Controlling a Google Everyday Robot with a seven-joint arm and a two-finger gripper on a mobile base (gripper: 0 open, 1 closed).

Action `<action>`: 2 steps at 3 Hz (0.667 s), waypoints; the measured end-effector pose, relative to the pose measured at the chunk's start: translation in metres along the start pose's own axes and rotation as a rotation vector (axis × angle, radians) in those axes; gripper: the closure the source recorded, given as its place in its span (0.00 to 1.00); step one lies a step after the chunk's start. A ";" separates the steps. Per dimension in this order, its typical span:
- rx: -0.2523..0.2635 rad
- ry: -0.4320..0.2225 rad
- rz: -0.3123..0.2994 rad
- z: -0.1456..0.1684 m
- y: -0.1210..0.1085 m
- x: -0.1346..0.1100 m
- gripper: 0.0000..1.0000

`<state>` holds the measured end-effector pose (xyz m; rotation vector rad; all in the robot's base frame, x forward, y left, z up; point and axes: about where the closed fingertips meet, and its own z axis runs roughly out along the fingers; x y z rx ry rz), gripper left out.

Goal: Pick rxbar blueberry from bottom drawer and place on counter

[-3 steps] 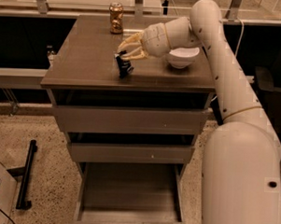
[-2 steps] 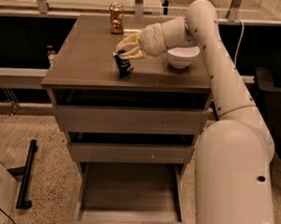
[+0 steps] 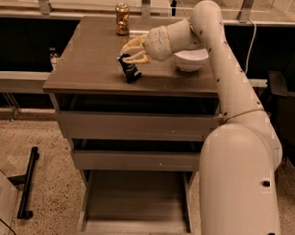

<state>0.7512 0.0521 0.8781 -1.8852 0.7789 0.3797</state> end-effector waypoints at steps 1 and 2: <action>-0.003 -0.004 0.001 0.004 0.000 0.000 0.12; -0.005 -0.008 0.001 0.008 0.000 0.000 0.00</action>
Offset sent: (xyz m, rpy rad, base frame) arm 0.0001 0.0037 -0.0019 0.0007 0.0026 0.0040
